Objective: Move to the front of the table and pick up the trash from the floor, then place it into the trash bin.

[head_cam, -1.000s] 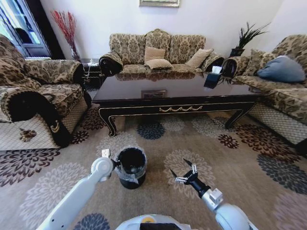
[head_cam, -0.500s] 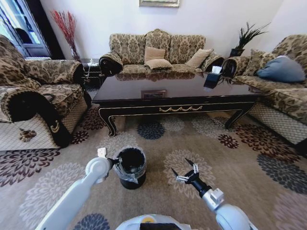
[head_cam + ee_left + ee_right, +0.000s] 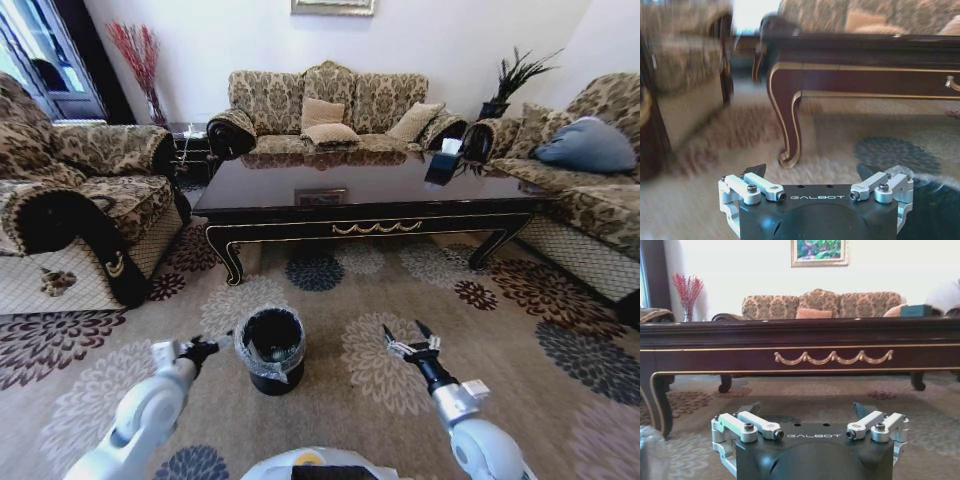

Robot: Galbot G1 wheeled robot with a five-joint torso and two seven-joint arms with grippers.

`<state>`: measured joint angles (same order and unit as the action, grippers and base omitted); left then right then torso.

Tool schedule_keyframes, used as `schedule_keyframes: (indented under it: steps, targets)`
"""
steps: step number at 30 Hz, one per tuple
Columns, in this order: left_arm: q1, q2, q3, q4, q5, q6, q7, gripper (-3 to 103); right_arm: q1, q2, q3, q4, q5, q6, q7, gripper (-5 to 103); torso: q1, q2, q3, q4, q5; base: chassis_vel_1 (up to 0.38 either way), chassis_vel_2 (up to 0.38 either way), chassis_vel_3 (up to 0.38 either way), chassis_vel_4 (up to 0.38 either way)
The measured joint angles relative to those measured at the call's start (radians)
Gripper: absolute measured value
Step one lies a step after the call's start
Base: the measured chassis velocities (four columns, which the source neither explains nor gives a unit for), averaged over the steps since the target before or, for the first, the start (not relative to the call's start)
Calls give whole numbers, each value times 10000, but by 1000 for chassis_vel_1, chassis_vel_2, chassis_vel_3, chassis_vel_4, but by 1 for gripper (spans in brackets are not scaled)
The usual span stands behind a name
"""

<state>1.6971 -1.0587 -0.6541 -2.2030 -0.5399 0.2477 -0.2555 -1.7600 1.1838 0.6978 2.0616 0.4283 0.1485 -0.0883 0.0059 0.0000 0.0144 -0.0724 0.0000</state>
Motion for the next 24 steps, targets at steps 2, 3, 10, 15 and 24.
schedule_keyframes:
  steps: [2, 3, 10, 15, 24]
  targets:
    - [314, -120, -6, 31, 557, -397, 258, 100, -28, 63, 101, -47, -23, 107, -83, 100, 0, 0, 0, 0, 0, 0, 0, 0, 0]
    - [743, -329, 8, 102, 1257, -950, 575, 100, -79, 142, 222, -63, -46, 237, -192, 100, 0, 0, 0, 3, 1, 0, 0, 0, 0]
    - [2078, -1150, 252, 326, 3100, -3490, 1265, 100, -371, 529, 618, 70, -288, 706, -593, 100, -1, 0, 0, 1, 0, 0, 0, 0, 0]
    - [2619, -1448, 346, 373, 3318, -4559, 1313, 100, -564, 768, 748, 98, -350, 945, -868, 100, 0, 0, 1, 2, 0, 0, 0, 0, 0]
    - [2979, -1359, 80, 458, 3149, -5136, 1271, 100, -598, 1214, 704, -27, -839, 1228, -1212, 100, 1, 0, 1, 2, 0, 0, 0, 0, 0]
